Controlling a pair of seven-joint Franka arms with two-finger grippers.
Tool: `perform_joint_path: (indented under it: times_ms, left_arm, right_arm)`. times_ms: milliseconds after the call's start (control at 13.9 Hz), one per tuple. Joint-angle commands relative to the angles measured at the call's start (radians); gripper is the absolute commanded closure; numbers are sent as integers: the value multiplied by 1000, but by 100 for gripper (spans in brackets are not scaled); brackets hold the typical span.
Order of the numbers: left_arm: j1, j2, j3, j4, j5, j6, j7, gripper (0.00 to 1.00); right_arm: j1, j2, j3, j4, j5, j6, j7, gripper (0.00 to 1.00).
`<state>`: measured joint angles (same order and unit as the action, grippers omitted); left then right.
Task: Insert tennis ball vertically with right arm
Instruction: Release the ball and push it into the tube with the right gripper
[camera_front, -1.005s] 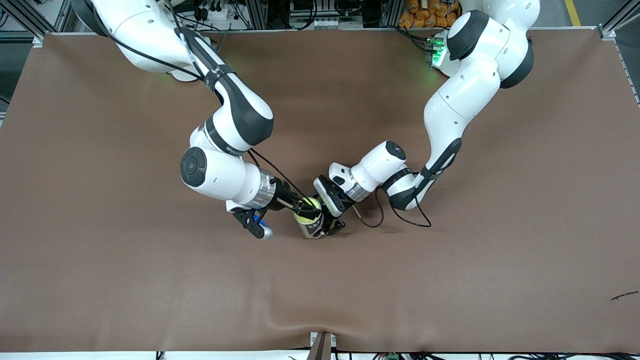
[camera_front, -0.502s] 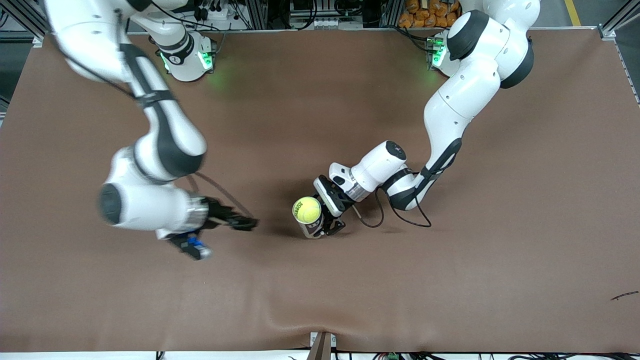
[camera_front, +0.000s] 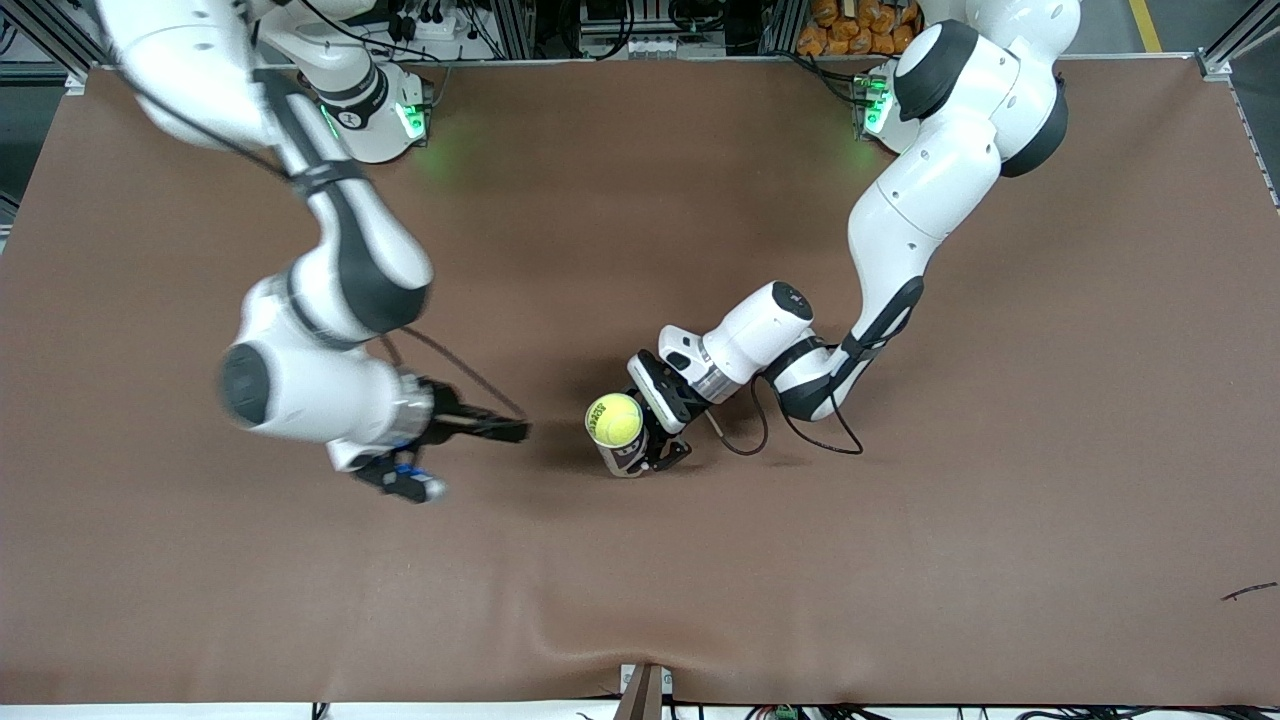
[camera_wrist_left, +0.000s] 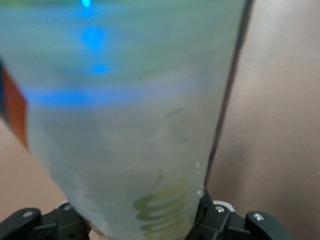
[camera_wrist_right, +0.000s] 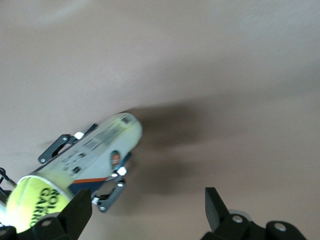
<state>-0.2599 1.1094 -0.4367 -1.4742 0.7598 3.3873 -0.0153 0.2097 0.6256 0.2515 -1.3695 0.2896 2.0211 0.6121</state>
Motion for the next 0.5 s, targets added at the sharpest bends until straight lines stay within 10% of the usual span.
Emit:
perform_joint_path:
  times_ms: [0,431]
  left_arm:
    - [5,1,3,-2,9,20,3,23]
    - [7,1,3,-3,9,20,5,23]
  right_arm:
    - [65,0,-3,-10,-21,21,116,0]
    - [125,29,-1,-2,-18,151,184,0]
